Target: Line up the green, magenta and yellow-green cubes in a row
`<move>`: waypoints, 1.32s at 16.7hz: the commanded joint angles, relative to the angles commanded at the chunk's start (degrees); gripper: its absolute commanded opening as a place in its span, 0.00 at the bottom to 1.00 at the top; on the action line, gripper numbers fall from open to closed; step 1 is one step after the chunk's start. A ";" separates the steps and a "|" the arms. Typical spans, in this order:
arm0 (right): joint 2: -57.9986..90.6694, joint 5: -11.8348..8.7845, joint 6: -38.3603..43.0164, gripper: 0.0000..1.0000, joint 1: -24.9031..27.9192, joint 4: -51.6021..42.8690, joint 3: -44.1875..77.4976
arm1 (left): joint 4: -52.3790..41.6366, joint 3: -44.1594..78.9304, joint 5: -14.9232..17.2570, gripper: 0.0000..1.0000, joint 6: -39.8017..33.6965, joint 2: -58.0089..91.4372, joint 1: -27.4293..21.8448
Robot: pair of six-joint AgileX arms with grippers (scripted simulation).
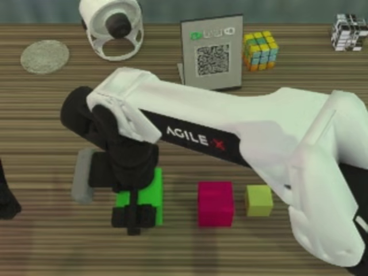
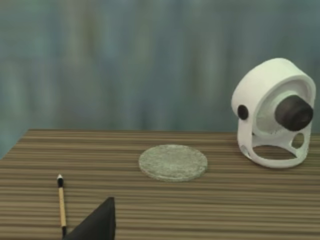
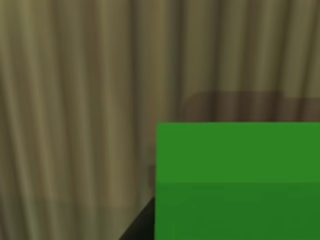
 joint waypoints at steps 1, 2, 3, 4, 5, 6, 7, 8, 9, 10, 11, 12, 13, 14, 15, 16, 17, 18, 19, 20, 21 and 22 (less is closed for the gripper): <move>0.00 0.00 0.00 0.68 0.00 0.00 0.00 | 0.00 0.00 0.00 1.00 0.00 0.00 0.00; 0.00 0.00 0.00 0.75 0.00 0.00 0.00 | 0.00 0.00 0.00 1.00 0.00 0.00 0.00; 0.00 0.00 0.00 0.83 0.00 0.00 0.00 | 0.00 0.00 0.00 1.00 0.00 0.00 0.00; 0.00 0.00 0.00 0.90 0.00 0.00 0.00 | 0.00 0.00 0.00 1.00 0.00 0.00 0.00; 0.00 0.00 0.00 0.98 0.00 0.00 0.00 | 0.00 0.00 0.00 1.00 0.00 0.00 0.00; 0.00 0.00 0.00 1.00 0.00 0.00 0.00 | 0.00 0.00 0.00 1.00 0.00 0.00 0.00; 0.00 0.00 0.00 1.00 0.00 0.00 0.00 | 0.00 0.00 0.00 1.00 0.00 0.00 0.00; 0.00 0.00 0.00 1.00 0.00 0.00 0.00 | 0.00 0.00 0.00 1.00 0.00 0.00 0.00; 0.00 0.00 0.00 1.00 0.00 0.00 0.00 | 0.00 0.00 0.00 1.00 0.00 0.00 0.00; 0.00 0.00 0.00 1.00 0.00 0.00 0.00 | 0.00 0.00 0.00 1.00 0.00 0.00 0.00; 0.00 0.00 0.00 1.00 0.00 0.00 0.00 | 0.00 0.00 0.00 1.00 0.00 0.00 0.00; 0.00 0.00 0.00 1.00 0.00 0.00 0.00 | 0.00 0.00 0.00 1.00 0.00 0.00 0.00; 0.00 0.00 0.00 1.00 0.00 0.00 0.00 | 0.00 0.00 0.00 1.00 0.00 0.00 0.00; 0.01 0.00 0.00 1.00 -0.09 -0.01 0.01 | 0.00 0.00 0.00 1.00 0.00 0.00 0.00; 0.05 0.00 0.00 1.00 -0.08 -0.19 0.20 | 0.00 0.00 0.00 1.00 0.00 0.00 0.00; 0.20 0.00 -0.01 1.00 -0.03 -0.95 0.97 | 0.00 0.00 0.00 1.00 0.00 0.00 0.00; 0.39 -0.01 -0.07 1.00 0.07 -2.32 2.37 | 0.00 0.00 0.00 1.00 0.00 0.00 0.00; 0.61 -0.02 -0.14 1.00 0.20 -4.13 4.35 | 0.00 0.00 0.00 1.00 0.00 0.00 0.00; 0.84 -0.04 -0.19 1.00 0.31 -6.24 6.79 | 0.00 0.00 0.00 1.00 0.00 0.00 0.00; 1.08 -0.07 -0.21 1.00 0.39 -8.52 9.44 | 0.00 0.00 0.00 1.00 0.00 0.00 0.00; 1.30 -0.08 -0.20 1.00 0.44 -10.88 12.09 | 0.00 0.00 0.00 1.00 0.00 0.00 0.00; 1.46 -0.07 -0.17 1.00 0.46 -13.12 14.51 | 0.00 0.00 0.00 1.00 0.00 0.00 0.00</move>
